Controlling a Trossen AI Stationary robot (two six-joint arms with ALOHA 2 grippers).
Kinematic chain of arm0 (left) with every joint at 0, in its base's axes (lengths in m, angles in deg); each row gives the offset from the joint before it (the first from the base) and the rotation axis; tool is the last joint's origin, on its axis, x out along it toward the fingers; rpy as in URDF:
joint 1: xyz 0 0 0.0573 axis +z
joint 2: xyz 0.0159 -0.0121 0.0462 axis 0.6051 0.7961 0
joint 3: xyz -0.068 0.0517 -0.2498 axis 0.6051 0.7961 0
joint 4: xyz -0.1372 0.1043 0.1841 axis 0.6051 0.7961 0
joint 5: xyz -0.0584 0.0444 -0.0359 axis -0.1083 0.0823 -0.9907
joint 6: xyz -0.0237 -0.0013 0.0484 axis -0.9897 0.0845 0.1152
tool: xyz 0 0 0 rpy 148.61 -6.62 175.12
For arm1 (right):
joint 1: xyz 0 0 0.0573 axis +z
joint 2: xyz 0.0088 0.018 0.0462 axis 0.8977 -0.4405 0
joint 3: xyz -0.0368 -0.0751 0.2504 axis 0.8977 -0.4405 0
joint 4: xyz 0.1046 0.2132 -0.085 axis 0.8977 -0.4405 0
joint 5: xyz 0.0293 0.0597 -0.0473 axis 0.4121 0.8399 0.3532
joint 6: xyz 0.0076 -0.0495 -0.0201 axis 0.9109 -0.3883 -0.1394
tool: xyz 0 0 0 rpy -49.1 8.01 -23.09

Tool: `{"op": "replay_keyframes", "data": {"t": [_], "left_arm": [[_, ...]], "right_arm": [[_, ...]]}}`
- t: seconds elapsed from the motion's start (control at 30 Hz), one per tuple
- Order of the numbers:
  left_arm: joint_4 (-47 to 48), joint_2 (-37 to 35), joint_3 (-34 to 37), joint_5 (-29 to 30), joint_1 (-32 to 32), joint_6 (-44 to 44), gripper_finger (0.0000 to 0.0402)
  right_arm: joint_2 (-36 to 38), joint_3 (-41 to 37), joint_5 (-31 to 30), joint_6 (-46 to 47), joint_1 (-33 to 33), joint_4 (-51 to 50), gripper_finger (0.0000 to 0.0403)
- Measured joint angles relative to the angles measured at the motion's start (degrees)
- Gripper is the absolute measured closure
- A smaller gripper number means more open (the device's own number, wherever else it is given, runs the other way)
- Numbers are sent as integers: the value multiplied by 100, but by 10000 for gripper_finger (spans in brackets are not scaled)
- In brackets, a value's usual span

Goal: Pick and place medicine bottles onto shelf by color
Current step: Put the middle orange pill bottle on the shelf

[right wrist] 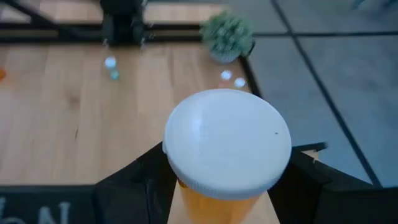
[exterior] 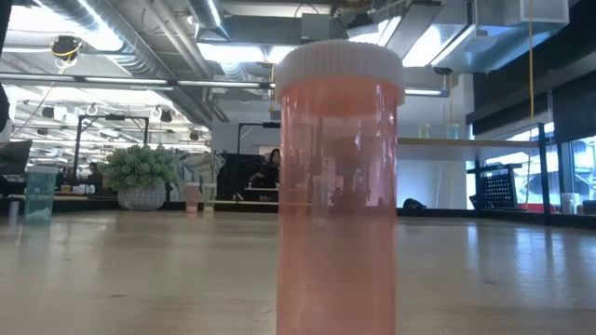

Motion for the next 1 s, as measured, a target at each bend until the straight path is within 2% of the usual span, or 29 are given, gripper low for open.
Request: {"op": "replay_keyframes", "data": {"t": [0.3, 0.57, 0.73, 0.87, 1.0], "left_arm": [[124, -17, 0, 0, 0, 2, 133], [327, -15, 0, -1, 0, -25, 133], [636, -15, 0, -2, 0, -348, 133], [905, -15, 0, -28, 0, -523, 133], [1035, -15, 0, -191, -2, -581, 133]], "right_arm": [[241, -52, 94, 118, -775, 343, 191], [272, -993, 988, 251, -1303, 1193, 191], [451, -1762, 988, 254, -1402, 2051, 191], [645, -2508, 959, 336, -1449, 3114, 191], [724, -3088, 353, 450, -1471, 3639, 191]]}}
